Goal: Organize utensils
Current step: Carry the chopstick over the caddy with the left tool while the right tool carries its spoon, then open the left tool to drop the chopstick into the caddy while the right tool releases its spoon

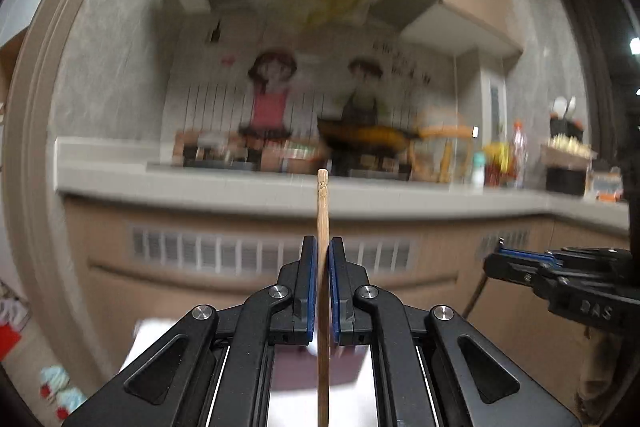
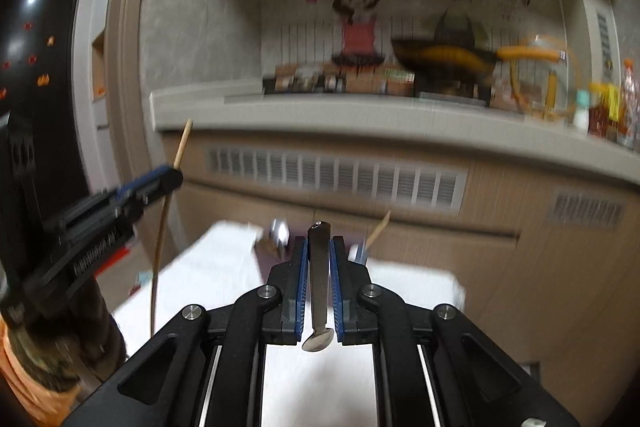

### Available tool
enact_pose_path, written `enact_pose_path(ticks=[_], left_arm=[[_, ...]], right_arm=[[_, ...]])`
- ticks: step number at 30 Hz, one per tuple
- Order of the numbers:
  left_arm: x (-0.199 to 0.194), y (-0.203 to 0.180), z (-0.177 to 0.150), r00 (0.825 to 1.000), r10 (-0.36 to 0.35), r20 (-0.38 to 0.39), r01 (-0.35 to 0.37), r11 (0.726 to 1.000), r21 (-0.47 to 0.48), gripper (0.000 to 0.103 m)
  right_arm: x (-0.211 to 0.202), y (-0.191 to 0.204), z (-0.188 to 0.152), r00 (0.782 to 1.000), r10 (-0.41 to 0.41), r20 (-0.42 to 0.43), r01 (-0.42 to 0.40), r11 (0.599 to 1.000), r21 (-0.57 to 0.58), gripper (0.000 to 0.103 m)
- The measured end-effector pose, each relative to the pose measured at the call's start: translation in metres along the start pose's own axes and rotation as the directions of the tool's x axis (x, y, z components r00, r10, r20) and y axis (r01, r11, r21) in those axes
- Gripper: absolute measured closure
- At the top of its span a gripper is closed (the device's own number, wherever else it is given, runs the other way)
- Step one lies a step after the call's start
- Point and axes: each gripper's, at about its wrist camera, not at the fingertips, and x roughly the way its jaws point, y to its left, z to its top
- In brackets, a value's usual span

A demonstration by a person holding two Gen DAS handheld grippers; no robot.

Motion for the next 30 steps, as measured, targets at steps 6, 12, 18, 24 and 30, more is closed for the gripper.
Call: enact_pose_path(ticks=[6, 12, 18, 24, 30], left_arm=[[0.046, 0.015, 0.035, 0.991, -0.050, 0.121, 0.053, 0.998, -0.024, 0.097], [0.104, 0.038, 0.027, 0.981, -0.014, 0.191, 0.025, 0.998, -0.052, 0.097], [0.161, 0.060, -0.018, 0.996, -0.017, 0.084, 0.026, 0.994, -0.107, 0.097], [0.195, 0.068, -0.070, 0.999, -0.017, -0.034, 0.013, 0.993, -0.117, 0.097], [0.203, 0.076, -0.096, 0.996, 0.002, -0.091, -0.015, 0.989, -0.147, 0.097]], right_arm=[[0.036, -0.008, 0.054, 0.995, -0.015, 0.099, 0.017, 1.000, -0.026, 0.093], [0.101, -0.019, 0.071, 0.998, 0.005, 0.057, -0.004, 1.000, -0.022, 0.093], [0.166, -0.030, 0.044, 0.997, 0.029, -0.070, -0.027, 0.999, 0.027, 0.093], [0.208, -0.031, 0.004, 0.981, 0.037, -0.192, -0.031, 0.999, 0.031, 0.093], [0.224, -0.027, -0.021, 0.967, 0.037, -0.252, -0.032, 0.999, 0.023, 0.093]])
